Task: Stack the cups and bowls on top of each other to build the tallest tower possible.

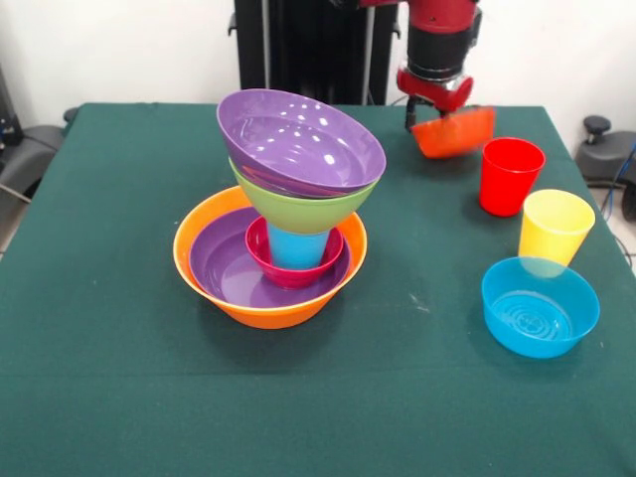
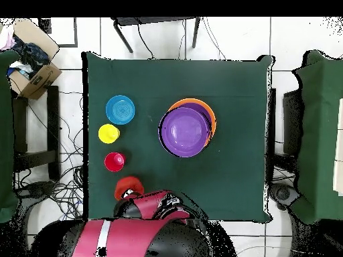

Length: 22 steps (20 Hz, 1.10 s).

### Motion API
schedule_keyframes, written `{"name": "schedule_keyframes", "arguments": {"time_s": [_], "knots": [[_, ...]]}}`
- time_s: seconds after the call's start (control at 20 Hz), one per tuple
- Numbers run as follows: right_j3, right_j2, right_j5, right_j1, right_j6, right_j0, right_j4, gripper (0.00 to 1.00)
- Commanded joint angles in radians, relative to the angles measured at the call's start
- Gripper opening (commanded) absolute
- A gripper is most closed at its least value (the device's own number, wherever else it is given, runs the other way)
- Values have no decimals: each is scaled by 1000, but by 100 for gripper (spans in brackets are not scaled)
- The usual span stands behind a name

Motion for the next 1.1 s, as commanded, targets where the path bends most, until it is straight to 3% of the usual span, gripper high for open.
{"name": "schedule_keyframes", "arguments": {"time_s": [0.05, 0.25, 0.3, 1.1], "knots": [[-140, -19, 39, 20, -38, 2, -36, 100], [-154, -22, -8, 43, -26, 7, -37, 100], [-156, -30, -21, 45, -21, 15, -37, 0], [-130, -9, 5, 3, -24, -12, -60, 0]]}}
